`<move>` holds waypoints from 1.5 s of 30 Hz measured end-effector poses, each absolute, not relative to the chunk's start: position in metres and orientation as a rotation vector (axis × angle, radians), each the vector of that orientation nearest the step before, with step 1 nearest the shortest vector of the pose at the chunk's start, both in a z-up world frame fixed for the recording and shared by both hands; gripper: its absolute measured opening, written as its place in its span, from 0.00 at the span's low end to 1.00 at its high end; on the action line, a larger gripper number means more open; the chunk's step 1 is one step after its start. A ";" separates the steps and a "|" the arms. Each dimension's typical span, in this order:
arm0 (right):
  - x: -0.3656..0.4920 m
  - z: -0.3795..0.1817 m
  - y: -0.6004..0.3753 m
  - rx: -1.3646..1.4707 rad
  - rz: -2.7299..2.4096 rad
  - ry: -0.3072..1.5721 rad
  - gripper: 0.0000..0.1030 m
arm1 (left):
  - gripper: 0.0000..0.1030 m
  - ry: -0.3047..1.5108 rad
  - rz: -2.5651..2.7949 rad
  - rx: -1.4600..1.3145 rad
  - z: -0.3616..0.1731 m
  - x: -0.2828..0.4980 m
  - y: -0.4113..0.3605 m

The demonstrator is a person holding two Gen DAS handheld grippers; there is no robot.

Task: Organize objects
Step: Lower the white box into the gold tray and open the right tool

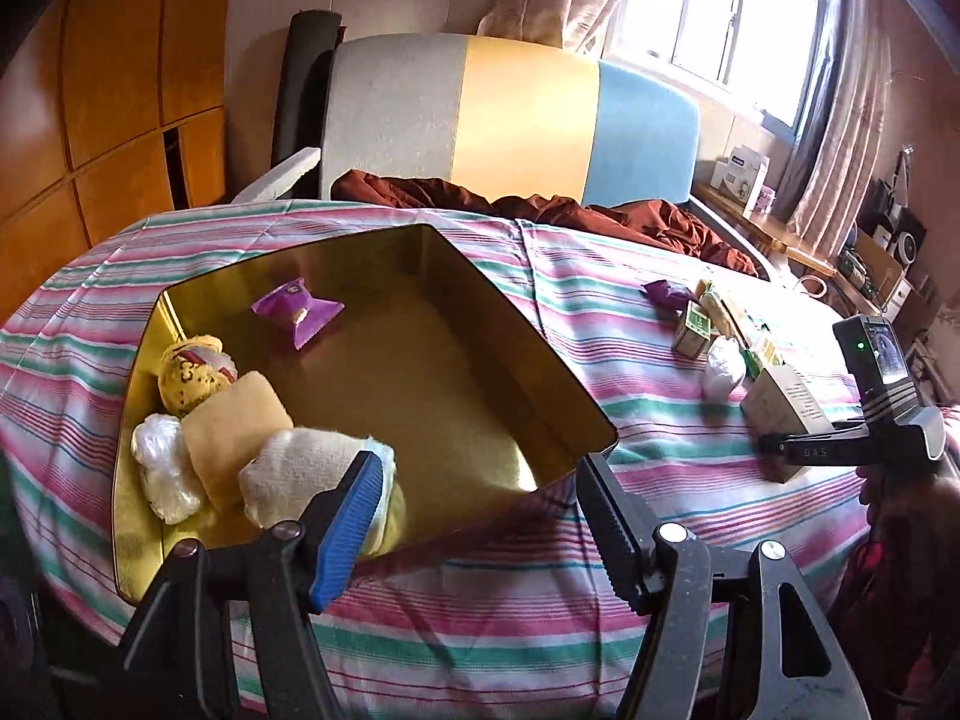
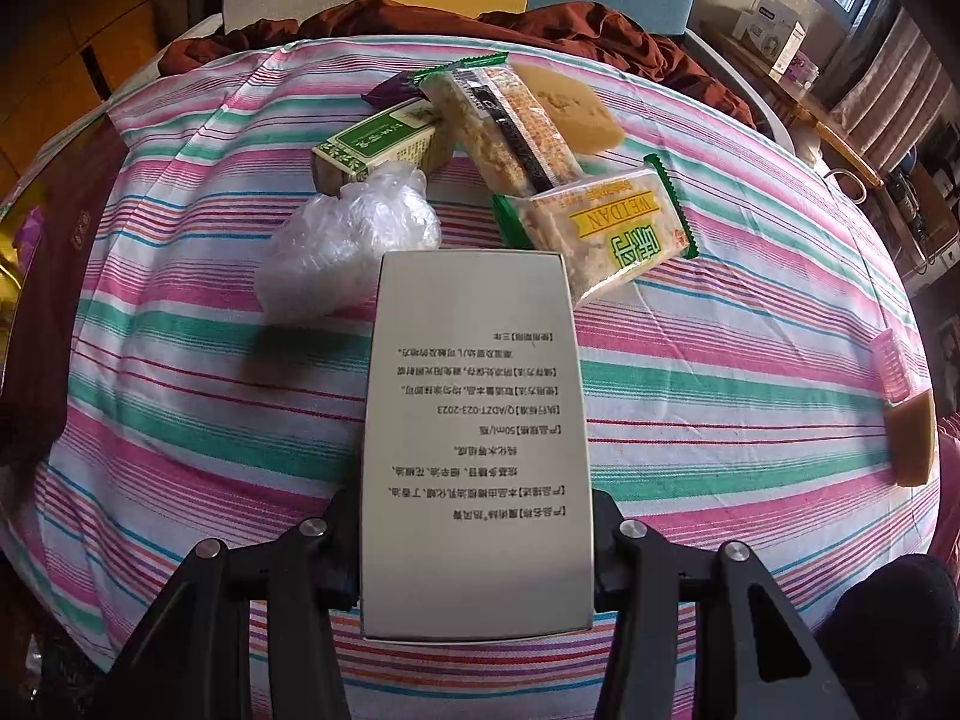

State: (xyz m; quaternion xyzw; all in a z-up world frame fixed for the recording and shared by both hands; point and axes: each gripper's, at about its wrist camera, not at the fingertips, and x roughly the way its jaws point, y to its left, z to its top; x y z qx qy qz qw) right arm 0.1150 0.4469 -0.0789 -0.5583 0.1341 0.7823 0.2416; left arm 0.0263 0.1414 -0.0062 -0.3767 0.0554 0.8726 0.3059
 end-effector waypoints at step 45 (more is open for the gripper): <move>-0.028 -0.013 0.296 -1.416 2.697 0.318 0.82 | 0.90 0.006 2.607 -1.115 -0.010 -0.005 0.023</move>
